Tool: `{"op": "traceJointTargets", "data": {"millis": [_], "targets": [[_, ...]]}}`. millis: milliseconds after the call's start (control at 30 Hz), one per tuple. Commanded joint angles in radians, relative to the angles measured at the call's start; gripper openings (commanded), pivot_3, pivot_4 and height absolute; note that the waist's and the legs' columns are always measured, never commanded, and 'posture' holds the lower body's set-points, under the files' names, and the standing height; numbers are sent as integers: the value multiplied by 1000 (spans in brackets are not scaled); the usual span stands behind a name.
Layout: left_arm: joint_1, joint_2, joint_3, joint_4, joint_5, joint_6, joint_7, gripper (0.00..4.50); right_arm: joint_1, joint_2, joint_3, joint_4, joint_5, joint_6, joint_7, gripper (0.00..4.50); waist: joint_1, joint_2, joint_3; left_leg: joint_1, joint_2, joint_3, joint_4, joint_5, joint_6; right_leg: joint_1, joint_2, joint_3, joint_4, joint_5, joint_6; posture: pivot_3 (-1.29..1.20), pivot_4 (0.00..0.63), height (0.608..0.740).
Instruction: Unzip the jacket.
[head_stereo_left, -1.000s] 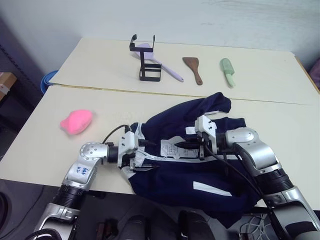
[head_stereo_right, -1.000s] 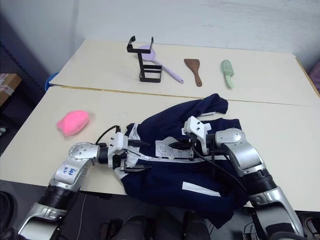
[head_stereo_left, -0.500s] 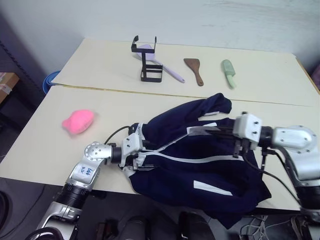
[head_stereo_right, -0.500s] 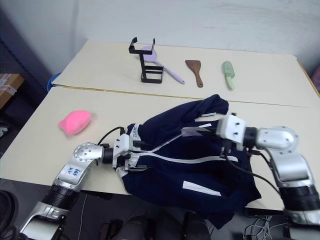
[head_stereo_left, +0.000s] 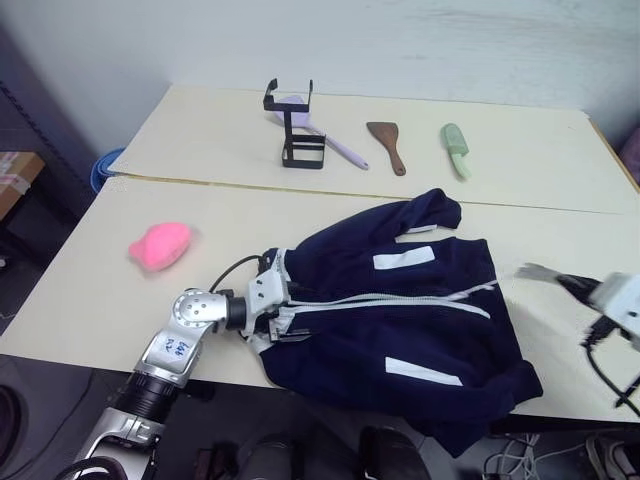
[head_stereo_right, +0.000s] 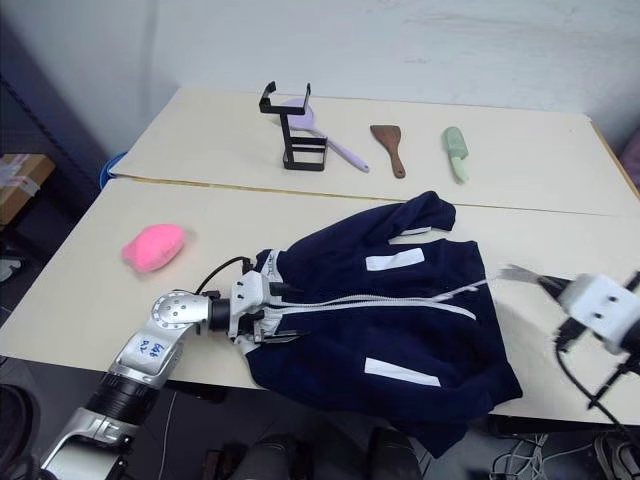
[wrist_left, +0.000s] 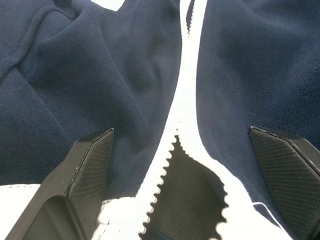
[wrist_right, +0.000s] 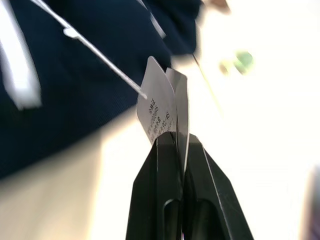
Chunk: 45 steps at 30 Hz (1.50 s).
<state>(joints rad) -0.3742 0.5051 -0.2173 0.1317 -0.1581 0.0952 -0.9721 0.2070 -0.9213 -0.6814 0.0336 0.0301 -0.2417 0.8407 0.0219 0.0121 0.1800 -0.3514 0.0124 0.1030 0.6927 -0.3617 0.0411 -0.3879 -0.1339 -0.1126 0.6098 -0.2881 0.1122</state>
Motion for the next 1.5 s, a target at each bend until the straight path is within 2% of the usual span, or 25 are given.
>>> {"op": "traceJointTargets", "data": {"millis": [33, 233, 333, 500, 633, 733, 933, 1100, 1233, 1333, 1433, 1500], "targets": [[42, 18, -38, 89, 67, 16, 6, 4500, 16, -52, -97, 109, -30, -56, -65, 31, -1, 1, -1, 0, 0, 0, 0, 0, 0, 0, 0, 1, 0, 0, 0, 0, 150, 740], [4, -29, -42, 156, 77, -17, 44, 4500, 41, -112, -96, 389, -115, -243, -216, 31, 3, 7, -4, 0, 0, 1, -1, 0, 0, 0, -2, 1, -1, 0, 0, 0, 150, 740], [-3, -37, -45, 169, 79, -31, 42, 4500, 12, -111, -65, 400, -99, -257, -238, 31, 2, 8, -5, 0, -1, 1, -1, 0, 1, 1, -5, 1, -3, 0, 0, 0, 150, 740], [12, -18, -50, 169, 74, -57, 8, 4500, -61, -69, 38, 291, -38, -335, -220, 31, -2, 13, -8, 1, 0, 1, -1, 0, 1, 1, -5, 1, -3, 0, 1, 0, 150, 740], [30, 13, -65, 176, 82, -90, -34, 4500, -196, -74, 155, 300, -71, -294, -254, 31, -13, 12, -8, 7, 0, 1, -3, 0, 0, 6, -5, 1, -4, 0, 0, 0, 150, 740], [36, 41, -83, 185, 101, -119, -63, 4500, -327, -116, 227, 436, -142, -279, -315, 31, -22, 13, -8, 14, 0, 1, -9, 0, 0, 12, -5, 0, -8, 0, -1, 0, 150, 740], [38, 76, -105, 249, 145, -172, -54, 4500, -524, -203, 314, 717, -240, -326, -459, 31, -33, 16, -9, 15, 2, 1, -12, -1, -2, 12, -3, -1, -9, -1, -3, 0, 150, 740], [40, 76, -112, 283, 150, -181, -37, 4500, -611, -232, 369, 867, -248, -328, -495, 31, -47, 17, -10, 17, 3, 1, -12, 0, -3, 14, -2, 0, -9, -2, -3, 0, 150, 740], [40, 66, -109, 287, 144, -189, -25, 4500, -591, -209, 392, 878, -188, -311, -399, 31, -48, 18, -11, 17, 3, 1, -12, 0, -4, 14, -2, 0, -9, -2, -3, 0, 150, 740], [50, 49, -77, 241, 80, -189, -44, 4500, -486, -135, 326, 747, 13, -185, -207, 31, -48, 18, -12, 17, 4, 0, -13, 0, -4, 14, -2, 0, -9, -2, -3, 0, 150, 740], [70, 50, -23, 175, 4, -167, -64, 4500, -298, -80, 228, 526, 196, -69, -86, 674, -45, 18, -12, 16, 4, -1, -13, 0, -3, 14, -2, -1, -11, -2, -3, 0, 150, 740], [90, 53, 21, 106, -79, -116, -95, 4500, -186, -46, 162, 383, 290, -21, -36, 1322, -46, 19, -11, 15, 4, -2, -15, -1, -4, 13, -2, -1, -12, -2, -3, 0, 150, 740]]}}
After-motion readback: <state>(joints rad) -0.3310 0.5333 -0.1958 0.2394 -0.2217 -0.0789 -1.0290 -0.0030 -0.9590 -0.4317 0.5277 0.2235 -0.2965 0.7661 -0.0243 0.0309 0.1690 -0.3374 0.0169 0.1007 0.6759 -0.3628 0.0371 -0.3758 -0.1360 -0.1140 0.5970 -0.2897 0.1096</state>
